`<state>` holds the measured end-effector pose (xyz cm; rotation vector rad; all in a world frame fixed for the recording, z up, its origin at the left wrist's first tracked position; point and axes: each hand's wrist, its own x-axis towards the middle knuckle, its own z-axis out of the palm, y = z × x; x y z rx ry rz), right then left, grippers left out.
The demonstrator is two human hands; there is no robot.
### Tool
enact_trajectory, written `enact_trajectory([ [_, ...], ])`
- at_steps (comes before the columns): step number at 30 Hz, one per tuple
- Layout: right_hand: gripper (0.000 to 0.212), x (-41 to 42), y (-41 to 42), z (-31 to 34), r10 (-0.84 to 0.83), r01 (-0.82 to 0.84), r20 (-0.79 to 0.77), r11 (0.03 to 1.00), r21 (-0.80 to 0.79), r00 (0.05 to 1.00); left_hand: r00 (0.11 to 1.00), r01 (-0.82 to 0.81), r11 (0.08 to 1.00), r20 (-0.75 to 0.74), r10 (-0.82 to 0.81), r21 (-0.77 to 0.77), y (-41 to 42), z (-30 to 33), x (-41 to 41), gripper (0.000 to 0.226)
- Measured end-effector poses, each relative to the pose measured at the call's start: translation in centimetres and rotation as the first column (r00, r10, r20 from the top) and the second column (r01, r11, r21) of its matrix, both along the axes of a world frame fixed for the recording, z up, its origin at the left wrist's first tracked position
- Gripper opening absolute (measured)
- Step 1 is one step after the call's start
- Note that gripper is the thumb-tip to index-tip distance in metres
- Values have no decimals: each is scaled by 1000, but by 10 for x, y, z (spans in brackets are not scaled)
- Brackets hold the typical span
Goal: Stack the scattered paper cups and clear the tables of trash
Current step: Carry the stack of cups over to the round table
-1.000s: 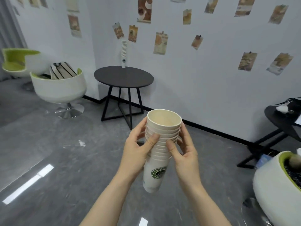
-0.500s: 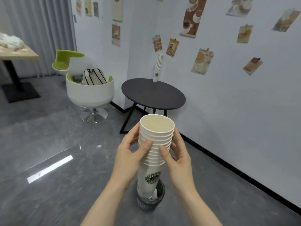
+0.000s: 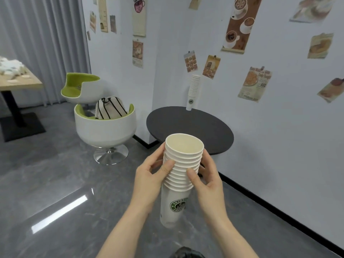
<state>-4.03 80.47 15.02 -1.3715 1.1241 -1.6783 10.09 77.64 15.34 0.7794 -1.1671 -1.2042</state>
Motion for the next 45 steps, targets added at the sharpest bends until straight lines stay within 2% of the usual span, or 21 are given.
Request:
enact_trajectory([
  [6, 58, 21, -124, -3, -46, 46, 63, 999, -4, 997, 993, 81, 997, 86, -80, -10, -136, 1, 18, 48],
  [15, 59, 1, -289, -3, -93, 94, 54, 996, -10, 994, 983, 184, 982, 34, -183, -39, -316, -6, -5, 51],
  [23, 61, -57, -434, 5, -132, 132, -14, 991, -2, 991, 975, 221, 973, 28, -220, -58, -464, 1, -64, 52],
  [30, 64, -109, -542, -4, -178, 183, -61, 980, 78, 982, 947, 320, 948, 16, -320, 8, -575, -10, -114, 53],
  [37, 67, -157, -663, -24, -300, 304, -51, 937, 171, 953, 914, 400, 916, 60, -402, 38, -712, -29, -174, 45],
  [42, 65, -199, -759, -38, -389, 399, -91, 888, 230, 917, 870, 472, 878, 121, -479, 81, -819, -47, -224, 57],
  [45, 65, -226, -817, -46, -437, 454, -124, 855, 250, 891, 824, 539, 834, 133, -551, 117, -881, -55, -257, 54],
])
